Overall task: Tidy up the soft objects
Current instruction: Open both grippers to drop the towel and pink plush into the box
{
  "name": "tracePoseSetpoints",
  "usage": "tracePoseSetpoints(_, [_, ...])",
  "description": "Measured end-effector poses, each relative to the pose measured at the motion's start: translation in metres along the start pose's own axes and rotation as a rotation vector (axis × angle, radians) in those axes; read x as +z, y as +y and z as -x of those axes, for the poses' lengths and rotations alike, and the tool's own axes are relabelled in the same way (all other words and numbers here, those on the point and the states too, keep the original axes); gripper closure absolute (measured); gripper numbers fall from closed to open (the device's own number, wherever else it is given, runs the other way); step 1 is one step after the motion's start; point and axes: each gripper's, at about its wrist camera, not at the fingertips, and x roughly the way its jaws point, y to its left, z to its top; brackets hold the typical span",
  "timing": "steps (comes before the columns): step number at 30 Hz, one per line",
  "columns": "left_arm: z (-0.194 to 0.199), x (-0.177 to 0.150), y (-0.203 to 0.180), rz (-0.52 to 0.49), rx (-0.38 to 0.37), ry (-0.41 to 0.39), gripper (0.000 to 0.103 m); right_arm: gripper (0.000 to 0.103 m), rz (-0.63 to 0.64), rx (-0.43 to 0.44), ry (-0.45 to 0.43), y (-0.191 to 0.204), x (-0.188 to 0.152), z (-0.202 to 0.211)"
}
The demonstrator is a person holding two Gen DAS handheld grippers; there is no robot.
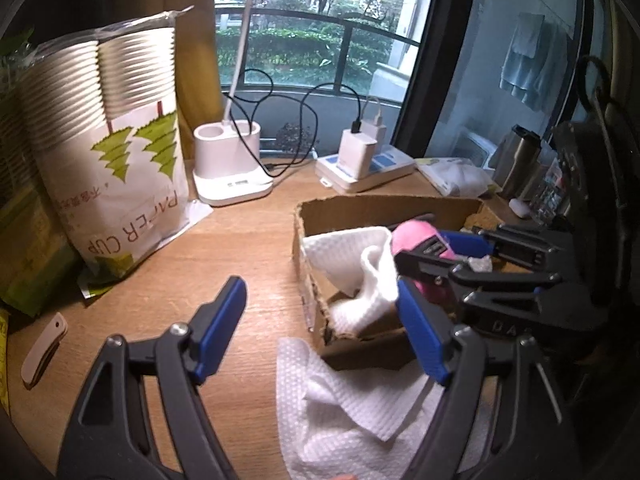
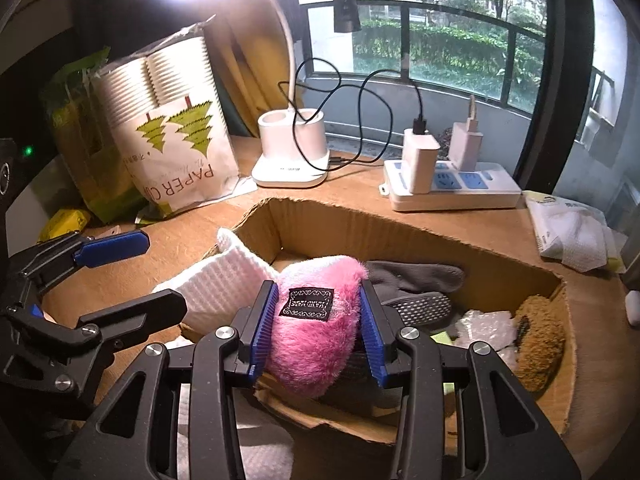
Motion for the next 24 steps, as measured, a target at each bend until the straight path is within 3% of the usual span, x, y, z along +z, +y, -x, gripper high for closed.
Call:
tracePoseSetpoints(8, [0.010,-0.006,0.009,0.020,0.020,-0.014,0.025,0.054,0.006,0.011,0.028,0.009,-0.003,-0.007])
tracePoseSetpoints(10, [0.014,-0.007,0.010,0.024,0.020,-0.022,0.025,0.047,0.008,0.013,0.022,0.011,-0.003,-0.003])
tracePoseSetpoints(24, [0.047,-0.023,0.008,0.039,0.021,-0.075,0.023,0.047,0.009,-0.011,-0.027,0.024,-0.019,0.039])
